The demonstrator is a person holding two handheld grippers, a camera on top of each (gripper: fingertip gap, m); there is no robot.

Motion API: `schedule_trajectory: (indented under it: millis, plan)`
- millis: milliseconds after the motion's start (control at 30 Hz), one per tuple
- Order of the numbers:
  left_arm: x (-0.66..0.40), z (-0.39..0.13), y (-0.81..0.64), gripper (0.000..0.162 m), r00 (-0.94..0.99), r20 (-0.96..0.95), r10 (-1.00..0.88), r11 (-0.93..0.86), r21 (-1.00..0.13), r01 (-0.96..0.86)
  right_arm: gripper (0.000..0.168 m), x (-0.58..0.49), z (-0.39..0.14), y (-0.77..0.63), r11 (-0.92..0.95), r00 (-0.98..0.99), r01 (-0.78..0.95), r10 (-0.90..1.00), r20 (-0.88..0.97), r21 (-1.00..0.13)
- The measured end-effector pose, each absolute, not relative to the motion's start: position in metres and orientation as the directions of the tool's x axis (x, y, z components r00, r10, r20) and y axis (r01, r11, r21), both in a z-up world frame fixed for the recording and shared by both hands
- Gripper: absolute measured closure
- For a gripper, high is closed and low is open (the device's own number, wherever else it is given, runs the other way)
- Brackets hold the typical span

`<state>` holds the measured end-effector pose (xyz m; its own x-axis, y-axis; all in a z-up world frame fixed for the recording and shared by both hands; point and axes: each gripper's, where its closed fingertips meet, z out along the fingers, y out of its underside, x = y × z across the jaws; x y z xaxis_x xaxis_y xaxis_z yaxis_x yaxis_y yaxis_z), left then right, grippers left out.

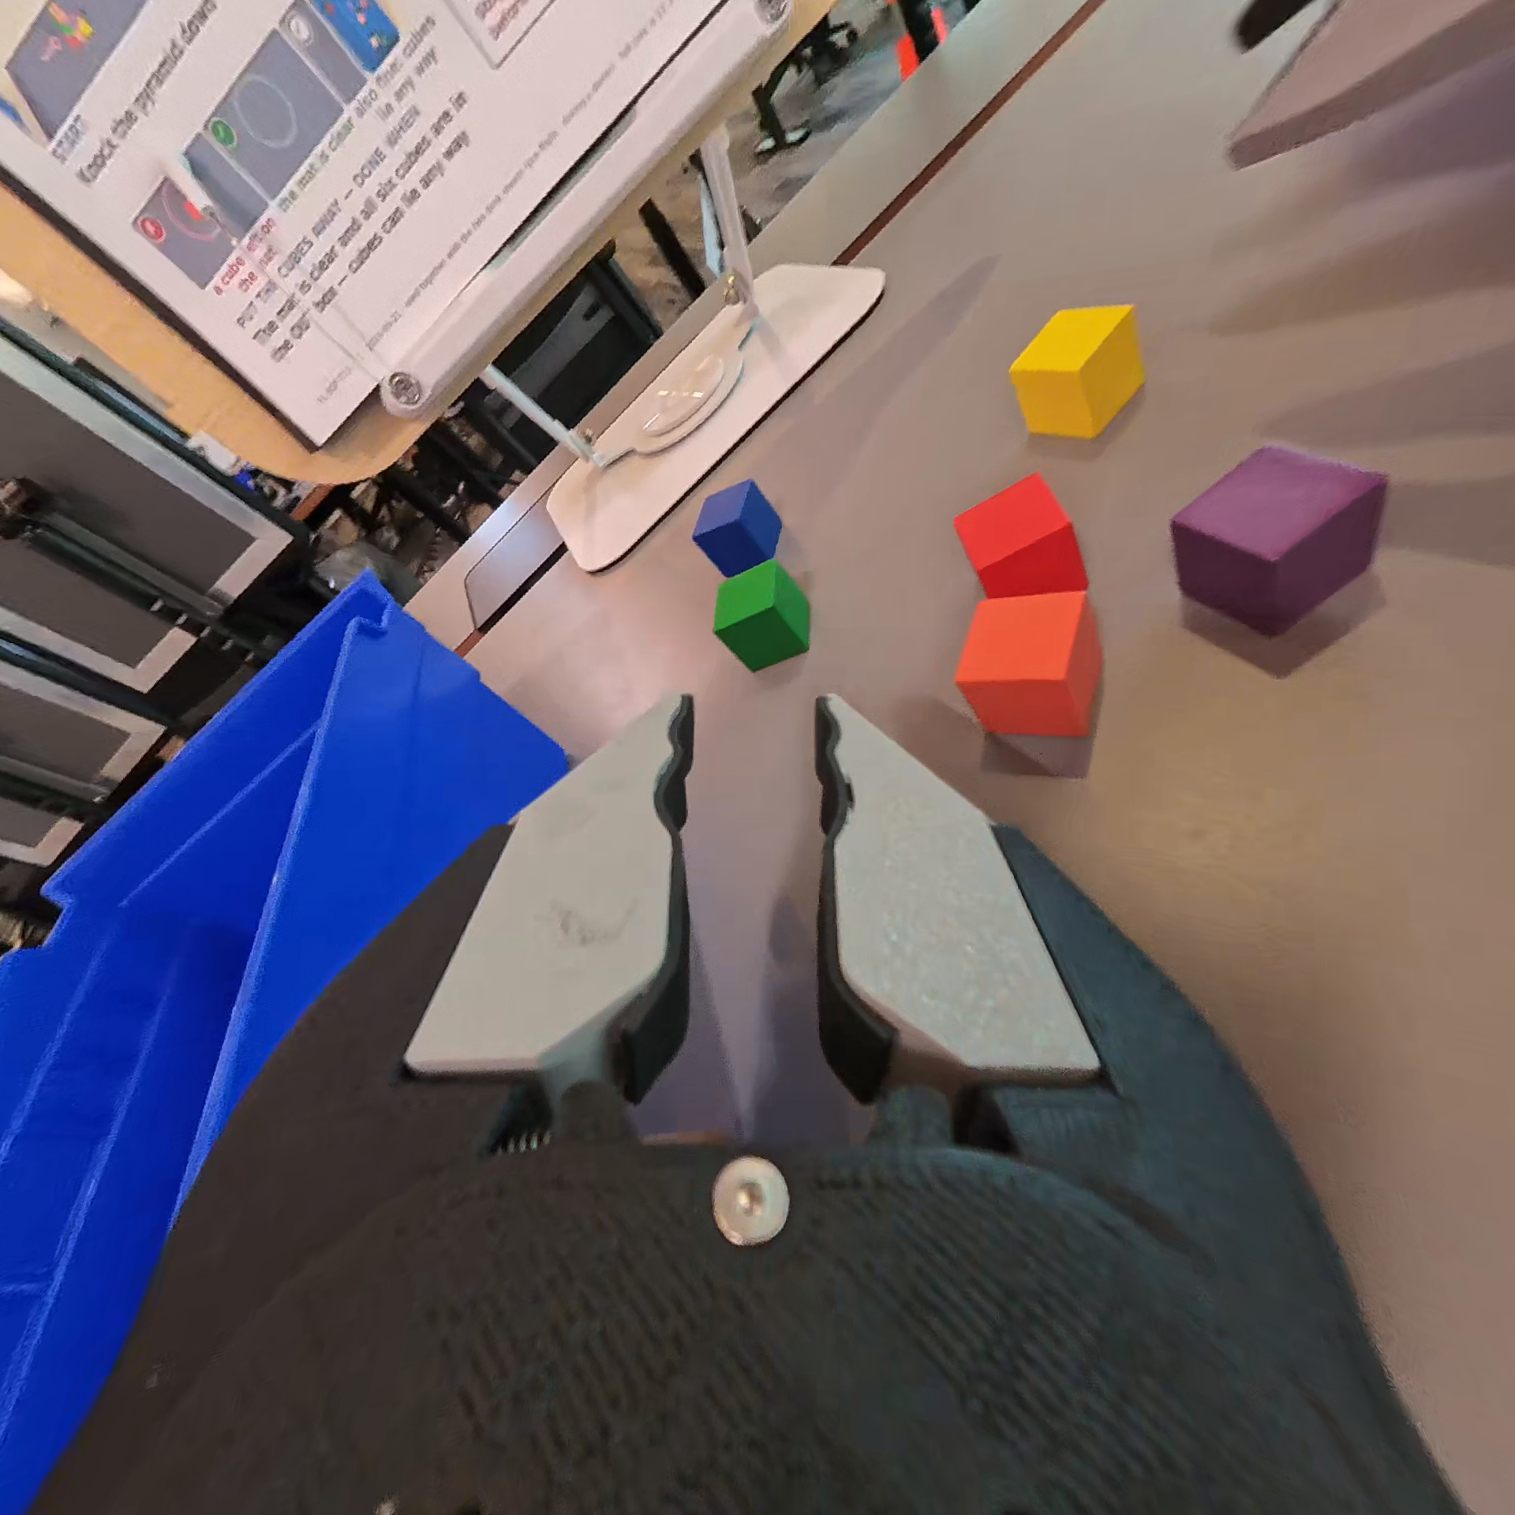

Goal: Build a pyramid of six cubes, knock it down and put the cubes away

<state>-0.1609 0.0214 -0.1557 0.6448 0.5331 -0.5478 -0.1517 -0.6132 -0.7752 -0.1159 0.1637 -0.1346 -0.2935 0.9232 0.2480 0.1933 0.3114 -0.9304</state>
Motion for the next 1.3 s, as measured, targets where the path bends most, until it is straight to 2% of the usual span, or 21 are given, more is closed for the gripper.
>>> schedule_trajectory:
  millis: [200, 400, 533, 667, 833, 967, 1133, 1300]
  plan:
    - [-0.168, -0.153, 0.005, 0.138, 0.603, -0.513, 0.611, -0.593, -0.801, -0.081, 0.147, -0.104, -0.137, 0.152, 0.343, -0.333, 0.187, 0.904, 0.269, -0.921]
    - [-0.158, -0.157, 0.000, 0.141, 0.583, -0.557, 0.592, -0.637, -0.766, -0.085, 0.151, -0.103, -0.136, 0.158, 0.339, -0.296, 0.200, 0.915, 0.272, -0.919]
    - [-0.153, -0.161, 0.002, 0.143, 0.575, -0.594, 0.563, -0.670, -0.735, -0.103, 0.168, -0.100, -0.138, 0.156, 0.363, -0.296, 0.201, 0.908, 0.297, -0.910]
    - [-0.152, -0.160, 0.001, 0.149, 0.565, -0.602, 0.565, -0.672, -0.732, -0.108, 0.168, -0.101, -0.142, 0.152, 0.363, -0.321, 0.216, 0.903, 0.286, -0.906]
    - [-0.156, -0.157, -0.005, 0.157, 0.548, -0.584, 0.599, -0.656, -0.750, -0.083, 0.150, -0.102, -0.139, 0.148, 0.272, -0.364, 0.213, 0.913, 0.182, -0.938]
    - [-0.159, -0.164, -0.007, 0.158, 0.531, -0.622, 0.575, -0.702, -0.709, -0.071, 0.123, -0.102, -0.142, 0.141, 0.203, -0.429, 0.255, 0.900, 0.077, -0.945]
    - [-0.159, -0.175, -0.004, 0.162, 0.521, -0.689, 0.504, -0.772, -0.630, -0.087, 0.113, -0.096, -0.141, 0.132, 0.161, -0.498, 0.265, 0.867, 0.008, -0.951]
    - [-0.162, -0.171, -0.007, 0.162, 0.525, -0.657, 0.541, -0.744, -0.665, -0.065, 0.111, -0.094, -0.147, 0.121, 0.236, -0.551, 0.270, 0.833, 0.051, -0.934]
